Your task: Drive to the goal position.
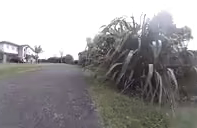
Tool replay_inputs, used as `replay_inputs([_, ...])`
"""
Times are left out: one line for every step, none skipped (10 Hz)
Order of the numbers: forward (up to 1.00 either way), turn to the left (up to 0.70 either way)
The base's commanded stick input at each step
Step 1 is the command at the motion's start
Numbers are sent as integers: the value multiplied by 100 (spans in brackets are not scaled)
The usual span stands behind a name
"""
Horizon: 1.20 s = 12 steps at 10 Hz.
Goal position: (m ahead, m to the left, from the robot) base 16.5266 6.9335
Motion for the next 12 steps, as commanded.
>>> replay_inputs([0, 25])
replay_inputs([0, 45])
replay_inputs([0, 45])
replay_inputs([0, 45])
replay_inputs([0, 45])
replay_inputs([0, 45])
replay_inputs([0, 45])
replay_inputs([0, 45])
replay_inputs([0, 45])
replay_inputs([0, 45])
replay_inputs([0, 45])
replay_inputs([0, 45])
